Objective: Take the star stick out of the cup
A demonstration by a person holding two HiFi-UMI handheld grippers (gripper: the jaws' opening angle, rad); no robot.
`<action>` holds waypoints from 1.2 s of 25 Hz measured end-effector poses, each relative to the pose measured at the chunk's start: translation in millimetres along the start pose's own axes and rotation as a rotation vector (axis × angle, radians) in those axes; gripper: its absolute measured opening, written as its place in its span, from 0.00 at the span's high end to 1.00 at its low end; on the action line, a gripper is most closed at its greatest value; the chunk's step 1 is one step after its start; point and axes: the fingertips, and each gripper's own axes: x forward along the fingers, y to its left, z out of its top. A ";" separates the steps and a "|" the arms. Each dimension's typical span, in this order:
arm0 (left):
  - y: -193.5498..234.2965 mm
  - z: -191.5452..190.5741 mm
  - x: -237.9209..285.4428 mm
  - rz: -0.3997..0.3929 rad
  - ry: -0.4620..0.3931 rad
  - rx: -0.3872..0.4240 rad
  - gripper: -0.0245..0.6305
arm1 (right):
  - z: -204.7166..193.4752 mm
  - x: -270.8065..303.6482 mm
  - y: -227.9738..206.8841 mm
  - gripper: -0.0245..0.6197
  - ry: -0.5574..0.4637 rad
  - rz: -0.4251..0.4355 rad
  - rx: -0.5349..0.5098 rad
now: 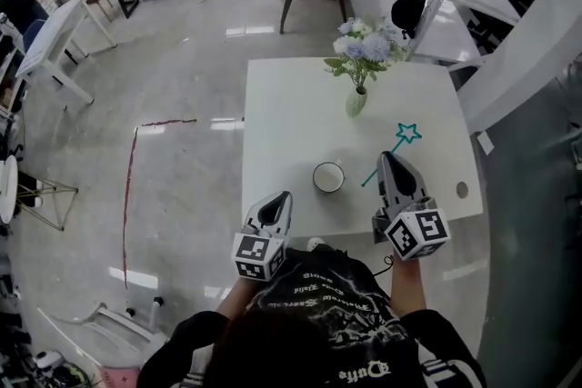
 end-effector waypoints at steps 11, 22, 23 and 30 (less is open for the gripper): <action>-26.7 -5.4 8.4 -0.079 0.016 0.027 0.93 | -33.9 -50.4 -25.2 0.94 0.046 -0.096 -0.039; -48.0 -15.7 4.8 -0.131 0.046 0.037 0.93 | -80.3 -88.2 -35.9 0.94 0.141 -0.176 -0.022; -47.7 -17.1 3.9 -0.130 0.046 0.040 0.93 | -83.7 -90.2 -36.4 0.94 0.149 -0.180 -0.022; -48.1 -19.1 0.1 -0.123 0.052 0.045 0.93 | -92.1 -95.0 -37.0 0.94 0.175 -0.186 -0.028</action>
